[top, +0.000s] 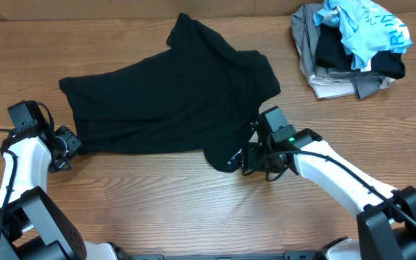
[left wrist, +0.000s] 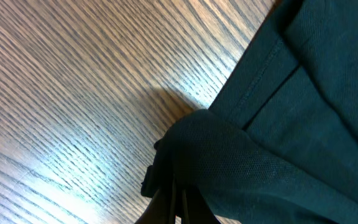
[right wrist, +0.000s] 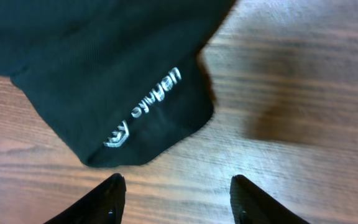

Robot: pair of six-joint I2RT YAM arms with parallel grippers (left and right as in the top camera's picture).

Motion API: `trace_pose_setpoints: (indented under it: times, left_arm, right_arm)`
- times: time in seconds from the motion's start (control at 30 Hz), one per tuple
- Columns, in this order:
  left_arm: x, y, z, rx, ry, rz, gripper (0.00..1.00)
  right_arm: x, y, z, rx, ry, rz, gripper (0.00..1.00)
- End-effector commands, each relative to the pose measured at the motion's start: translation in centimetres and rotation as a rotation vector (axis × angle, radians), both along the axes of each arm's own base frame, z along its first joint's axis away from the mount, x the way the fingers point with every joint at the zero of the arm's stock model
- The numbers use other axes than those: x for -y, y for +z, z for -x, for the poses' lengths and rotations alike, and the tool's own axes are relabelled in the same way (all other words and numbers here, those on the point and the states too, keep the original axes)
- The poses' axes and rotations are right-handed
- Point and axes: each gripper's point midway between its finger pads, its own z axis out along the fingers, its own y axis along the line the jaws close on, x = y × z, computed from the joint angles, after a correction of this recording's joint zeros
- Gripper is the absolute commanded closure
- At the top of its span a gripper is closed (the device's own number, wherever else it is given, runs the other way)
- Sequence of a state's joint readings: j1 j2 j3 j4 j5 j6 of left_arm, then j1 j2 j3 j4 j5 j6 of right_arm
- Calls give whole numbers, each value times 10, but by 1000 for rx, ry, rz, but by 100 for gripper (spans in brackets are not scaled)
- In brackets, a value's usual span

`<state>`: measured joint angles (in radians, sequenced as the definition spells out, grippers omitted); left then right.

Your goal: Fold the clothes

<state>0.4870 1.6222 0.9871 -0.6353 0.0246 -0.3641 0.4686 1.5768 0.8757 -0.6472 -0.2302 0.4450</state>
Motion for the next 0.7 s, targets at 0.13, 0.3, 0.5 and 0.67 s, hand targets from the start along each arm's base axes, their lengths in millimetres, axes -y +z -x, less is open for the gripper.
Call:
trace_pose_setpoints:
  times: [0.13, 0.3, 0.5, 0.67]
  left_arm:
    - [-3, 4, -4, 12, 5, -4, 96]
    - [-3, 4, -4, 12, 4, -4, 96]
    - [-1, 3, -2, 5, 3, 1, 96]
    - [11, 5, 2, -11, -12, 64, 96]
  right_arm:
    - [-6, -30, -7, -2, 1, 53, 43]
    - [-5, -49, -7, -30, 0, 73, 50]
    - [-4, -49, -12, -13, -12, 80, 74]
    - [8, -34, -21, -27, -92, 81, 96]
